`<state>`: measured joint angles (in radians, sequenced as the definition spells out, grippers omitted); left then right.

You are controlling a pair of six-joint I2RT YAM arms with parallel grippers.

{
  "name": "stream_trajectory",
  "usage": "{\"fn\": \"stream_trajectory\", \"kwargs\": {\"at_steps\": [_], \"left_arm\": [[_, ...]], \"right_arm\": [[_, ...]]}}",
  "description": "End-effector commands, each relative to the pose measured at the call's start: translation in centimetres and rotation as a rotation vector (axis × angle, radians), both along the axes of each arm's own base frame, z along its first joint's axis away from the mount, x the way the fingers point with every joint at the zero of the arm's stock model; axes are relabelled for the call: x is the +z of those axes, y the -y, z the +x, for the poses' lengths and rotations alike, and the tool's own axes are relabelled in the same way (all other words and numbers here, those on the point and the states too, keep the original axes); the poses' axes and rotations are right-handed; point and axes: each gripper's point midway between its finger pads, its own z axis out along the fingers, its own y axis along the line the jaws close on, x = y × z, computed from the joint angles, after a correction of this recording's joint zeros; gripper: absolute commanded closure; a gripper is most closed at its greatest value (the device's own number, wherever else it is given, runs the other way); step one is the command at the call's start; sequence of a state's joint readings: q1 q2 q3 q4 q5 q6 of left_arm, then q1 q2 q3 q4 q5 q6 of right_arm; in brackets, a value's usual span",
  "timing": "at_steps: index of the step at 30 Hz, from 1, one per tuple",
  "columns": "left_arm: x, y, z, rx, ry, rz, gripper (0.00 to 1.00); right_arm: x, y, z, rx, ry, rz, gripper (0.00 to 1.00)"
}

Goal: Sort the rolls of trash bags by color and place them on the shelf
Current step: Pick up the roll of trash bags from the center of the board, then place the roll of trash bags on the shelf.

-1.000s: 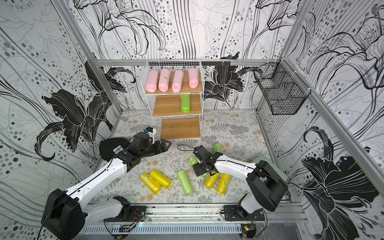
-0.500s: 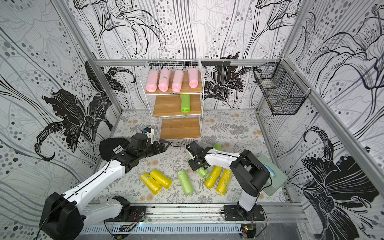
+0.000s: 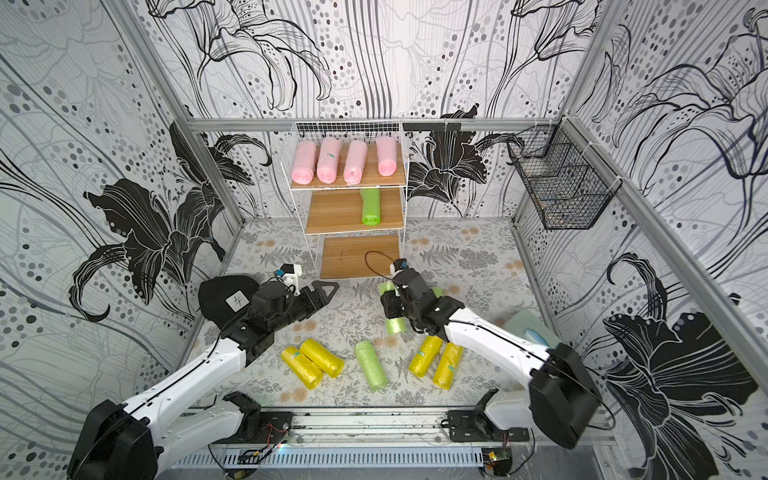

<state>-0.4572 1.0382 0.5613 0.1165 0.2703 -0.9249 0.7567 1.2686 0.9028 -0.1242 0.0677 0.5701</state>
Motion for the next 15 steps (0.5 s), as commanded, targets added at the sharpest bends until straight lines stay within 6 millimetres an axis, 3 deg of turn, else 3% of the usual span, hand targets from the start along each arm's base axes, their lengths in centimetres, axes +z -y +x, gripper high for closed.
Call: {"fn": "stream_trajectory", "kwargs": {"at_steps": [1,8,15], "left_arm": [[6.5,1.8,0.0,-0.023,0.182,-0.18,0.14],[9.1,3.5,-1.7,-0.049,0.248,-0.38,0.14],[8.8,5.1,-1.9,-0.056,0.252,-0.39,0.12]], "right_arm": [[4.0,-0.3,1.5,-0.179,0.0,0.334,0.58],[7.1,-0.1,3.5,-0.372,0.043,0.665,0.58],[8.7,-0.5,4.9,-0.451,0.026,0.849,0.58]]}}
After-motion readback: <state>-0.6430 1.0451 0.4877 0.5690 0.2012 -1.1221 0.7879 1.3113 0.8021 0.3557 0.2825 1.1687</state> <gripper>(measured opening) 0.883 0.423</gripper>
